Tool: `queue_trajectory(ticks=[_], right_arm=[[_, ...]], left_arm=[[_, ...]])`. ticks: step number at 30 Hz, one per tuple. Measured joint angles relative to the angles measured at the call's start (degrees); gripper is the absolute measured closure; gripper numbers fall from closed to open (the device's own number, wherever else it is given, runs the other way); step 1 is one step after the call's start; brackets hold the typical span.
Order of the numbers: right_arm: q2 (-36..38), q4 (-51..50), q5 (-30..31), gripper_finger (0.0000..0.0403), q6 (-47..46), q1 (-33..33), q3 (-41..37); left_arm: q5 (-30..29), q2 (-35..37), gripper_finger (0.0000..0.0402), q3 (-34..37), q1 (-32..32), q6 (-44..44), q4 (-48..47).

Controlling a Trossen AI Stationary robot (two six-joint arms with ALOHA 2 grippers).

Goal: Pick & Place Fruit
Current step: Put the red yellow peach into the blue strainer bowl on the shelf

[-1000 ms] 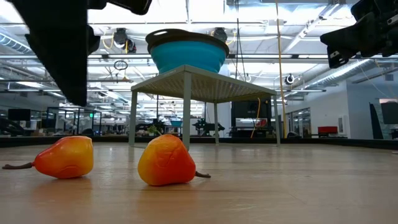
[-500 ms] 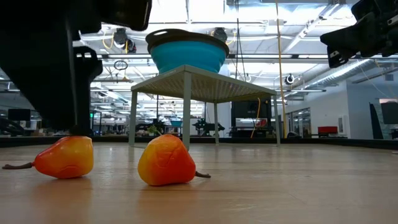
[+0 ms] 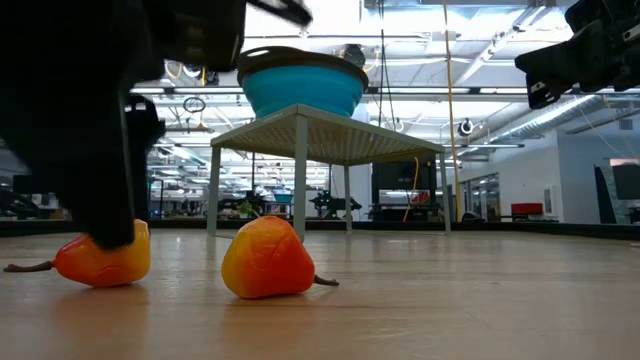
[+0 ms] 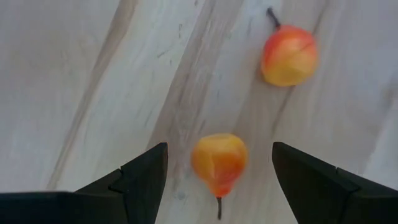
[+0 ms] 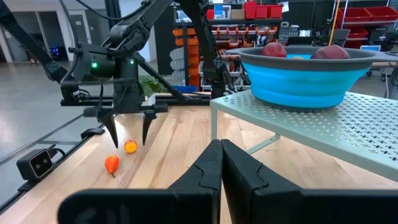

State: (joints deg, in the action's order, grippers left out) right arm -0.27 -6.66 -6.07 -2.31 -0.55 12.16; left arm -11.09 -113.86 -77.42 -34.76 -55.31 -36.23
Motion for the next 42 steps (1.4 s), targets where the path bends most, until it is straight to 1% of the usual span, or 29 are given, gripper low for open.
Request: queue_trajectory(ticks=[8,15,18,27,33,37,42], right_arm=[[0.0,0.01,0.02,0.0403,0.02,-0.01,-0.01],[-0.02,0.04,0.02,0.0403,0.02,-0.01,-0.01],[-0.02,0.01,0.02,0.0403,0.01,-0.01,-0.01],[-0.02,0.01,0.02,0.0403,0.02,0.01,-0.01],[-0.02,0.0,0.02,0.0403,0.0,-0.01,-0.01],[-0.02,0.0,0.02,0.0403,0.0,0.0,-0.01],[-0.02,0.01,0.02,0.0403,0.0,0.0,-0.01]], left_arm=[[0.54,-2.07,0.0112,0.08,0.13,0.84,0.45],[0.56,-2.15,0.0117,0.08,0.18,1.86,-0.67],[0.57,-2.13,0.0135,0.08,0.18,2.75,-0.7],[0.53,-2.13,0.0217,0.08,0.37,2.71,-0.68],[0.54,-2.13,0.0263,0.08,0.35,1.87,-0.61],[0.52,-2.13,0.028,0.06,0.35,0.77,-0.57],[0.28,-2.13,0.0278,0.06,0.46,-1.09,-1.11]])
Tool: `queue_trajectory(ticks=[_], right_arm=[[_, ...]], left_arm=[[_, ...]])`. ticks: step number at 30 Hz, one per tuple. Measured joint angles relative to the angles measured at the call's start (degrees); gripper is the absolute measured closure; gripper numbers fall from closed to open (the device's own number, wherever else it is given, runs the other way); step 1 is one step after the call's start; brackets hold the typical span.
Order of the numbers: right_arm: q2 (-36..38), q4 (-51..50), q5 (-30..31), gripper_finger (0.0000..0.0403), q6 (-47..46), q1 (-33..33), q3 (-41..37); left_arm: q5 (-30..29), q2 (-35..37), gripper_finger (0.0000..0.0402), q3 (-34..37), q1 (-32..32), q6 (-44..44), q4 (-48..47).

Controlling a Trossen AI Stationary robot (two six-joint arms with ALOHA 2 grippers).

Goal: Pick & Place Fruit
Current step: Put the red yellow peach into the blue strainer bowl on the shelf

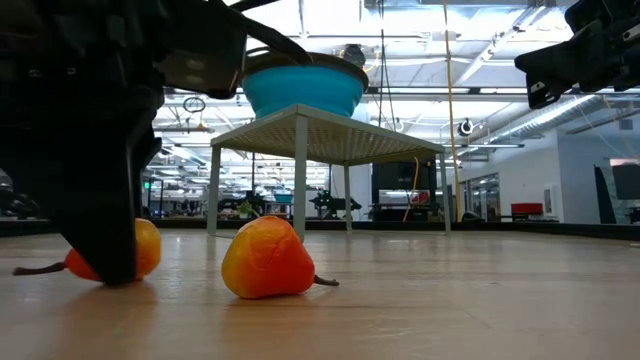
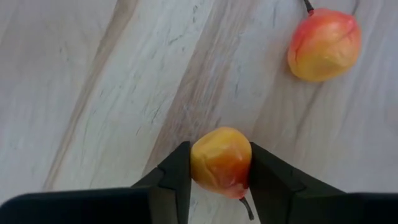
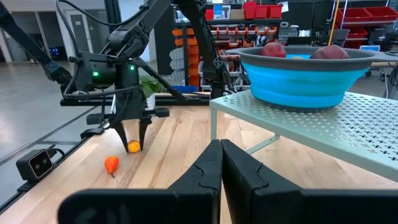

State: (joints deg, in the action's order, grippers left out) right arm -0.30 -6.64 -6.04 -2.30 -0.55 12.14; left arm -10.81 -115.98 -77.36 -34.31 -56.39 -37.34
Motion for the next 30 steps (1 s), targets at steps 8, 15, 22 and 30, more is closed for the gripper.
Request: queue_trajectory(ticks=[8,15,22,30], right_arm=[[0.0,0.01,0.0,0.0403,0.0,0.0,0.0],[0.0,0.01,-0.02,0.0403,0.0,-0.01,0.0],[0.02,0.01,-0.02,0.0403,0.0,-0.01,0.0],[0.02,-0.01,-0.02,0.0403,0.0,0.01,0.0]], left_arm=[[1.44,2.5,0.0276,0.0,0.29,-2.59,-1.12],[1.29,8.95,0.0275,0.0,0.32,-3.04,-1.94],[-1.46,17.3,0.0275,0.0,0.85,-4.55,-1.92],[-2.7,24.67,0.0275,0.0,2.92,-6.72,-1.93]])
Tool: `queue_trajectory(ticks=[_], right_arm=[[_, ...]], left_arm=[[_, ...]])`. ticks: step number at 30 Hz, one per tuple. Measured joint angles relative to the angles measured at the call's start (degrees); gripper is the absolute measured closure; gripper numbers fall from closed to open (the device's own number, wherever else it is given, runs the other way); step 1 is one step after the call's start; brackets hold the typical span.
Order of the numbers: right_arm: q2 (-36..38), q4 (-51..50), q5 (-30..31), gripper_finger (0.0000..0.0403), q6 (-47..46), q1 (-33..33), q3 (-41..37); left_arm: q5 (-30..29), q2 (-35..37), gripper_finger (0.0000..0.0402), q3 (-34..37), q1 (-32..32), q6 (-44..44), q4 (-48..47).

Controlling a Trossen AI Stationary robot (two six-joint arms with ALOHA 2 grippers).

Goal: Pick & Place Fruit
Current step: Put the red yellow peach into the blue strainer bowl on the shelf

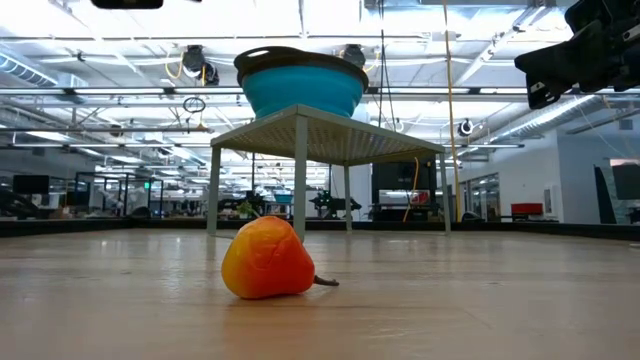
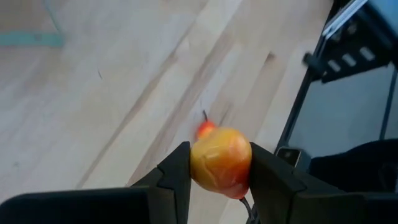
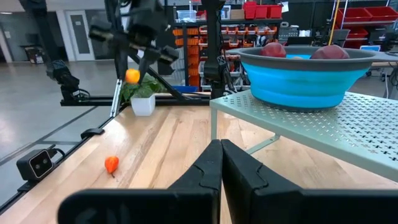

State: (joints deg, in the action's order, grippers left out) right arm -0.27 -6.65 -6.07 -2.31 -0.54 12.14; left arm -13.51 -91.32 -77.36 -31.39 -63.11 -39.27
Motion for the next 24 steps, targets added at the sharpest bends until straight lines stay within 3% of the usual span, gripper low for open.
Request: queue_trajectory(ticks=[11,16,20,24], right_arm=[[0.0,0.01,0.0,0.0403,0.0,0.0,0.0],[0.0,0.01,0.0,0.0403,0.0,0.0,0.0],[0.0,0.01,0.0,0.0403,0.0,-0.02,0.0],[0.0,0.01,0.0,0.0403,0.17,-0.01,0.0]], left_arm=[[-0.2,1.47,0.0275,0.0,1.39,0.22,-0.51],[-3.13,1.45,0.0275,0.0,1.37,0.5,1.47],[-7.92,1.45,0.0275,-0.02,1.37,7.23,6.96],[-14.53,1.45,0.0275,-0.01,1.37,20.76,12.53]])
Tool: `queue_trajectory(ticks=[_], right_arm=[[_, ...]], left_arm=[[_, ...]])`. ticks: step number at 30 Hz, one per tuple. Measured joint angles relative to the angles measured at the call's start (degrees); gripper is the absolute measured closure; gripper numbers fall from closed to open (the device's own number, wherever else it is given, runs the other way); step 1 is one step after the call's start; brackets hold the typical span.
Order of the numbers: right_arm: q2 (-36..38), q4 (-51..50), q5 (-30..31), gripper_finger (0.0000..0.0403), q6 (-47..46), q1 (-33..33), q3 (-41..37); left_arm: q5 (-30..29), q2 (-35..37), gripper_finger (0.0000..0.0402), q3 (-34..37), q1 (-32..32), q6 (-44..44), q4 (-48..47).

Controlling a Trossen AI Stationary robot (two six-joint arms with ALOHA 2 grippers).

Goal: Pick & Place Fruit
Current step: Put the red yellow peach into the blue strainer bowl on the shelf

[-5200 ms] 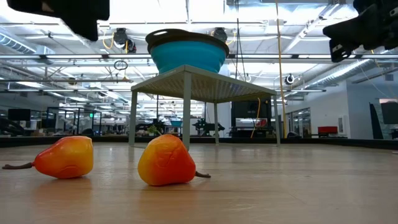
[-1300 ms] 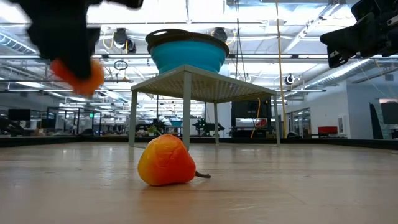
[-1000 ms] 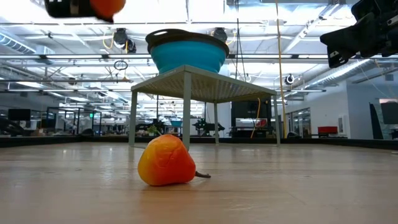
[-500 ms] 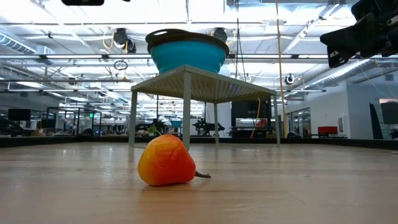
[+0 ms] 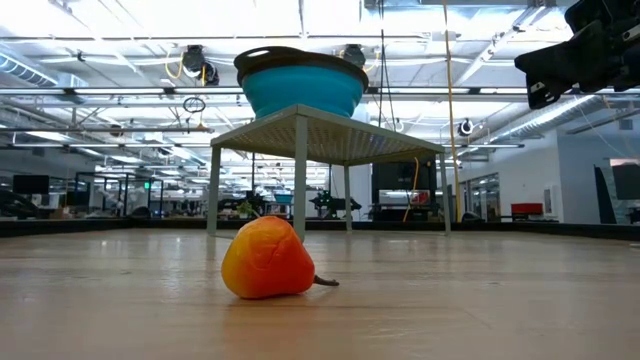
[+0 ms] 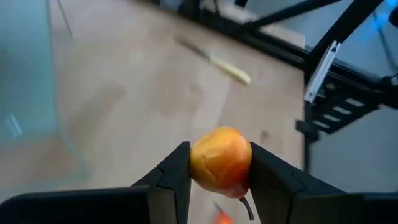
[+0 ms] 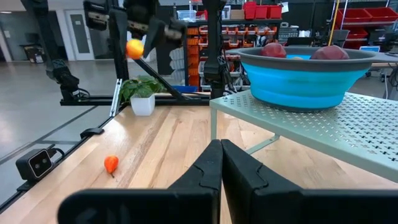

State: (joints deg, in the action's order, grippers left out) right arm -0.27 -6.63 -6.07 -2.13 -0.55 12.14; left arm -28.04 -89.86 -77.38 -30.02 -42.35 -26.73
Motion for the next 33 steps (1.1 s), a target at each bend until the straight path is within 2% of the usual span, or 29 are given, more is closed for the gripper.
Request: queue_trajectory(ticks=[6,16,27,33], right_arm=[[0.0,-0.01,0.0,0.0403,0.02,0.01,0.0],[0.0,-0.01,0.0,0.0403,0.0,0.01,0.0],[0.0,0.0,0.0,0.0403,0.01,0.0,0.0],[0.0,-0.02,0.36,0.0403,1.75,0.01,0.0]], left_arm=[[-6.89,0.0,0.0275,-0.01,0.0,19.14,3.01],[-19.54,0.0,0.0275,0.01,1.44,38.08,3.0],[-20.45,0.0,0.0275,-0.08,11.04,52.06,2.95],[-20.01,-0.02,0.0275,-2.23,15.96,56.81,3.06]])
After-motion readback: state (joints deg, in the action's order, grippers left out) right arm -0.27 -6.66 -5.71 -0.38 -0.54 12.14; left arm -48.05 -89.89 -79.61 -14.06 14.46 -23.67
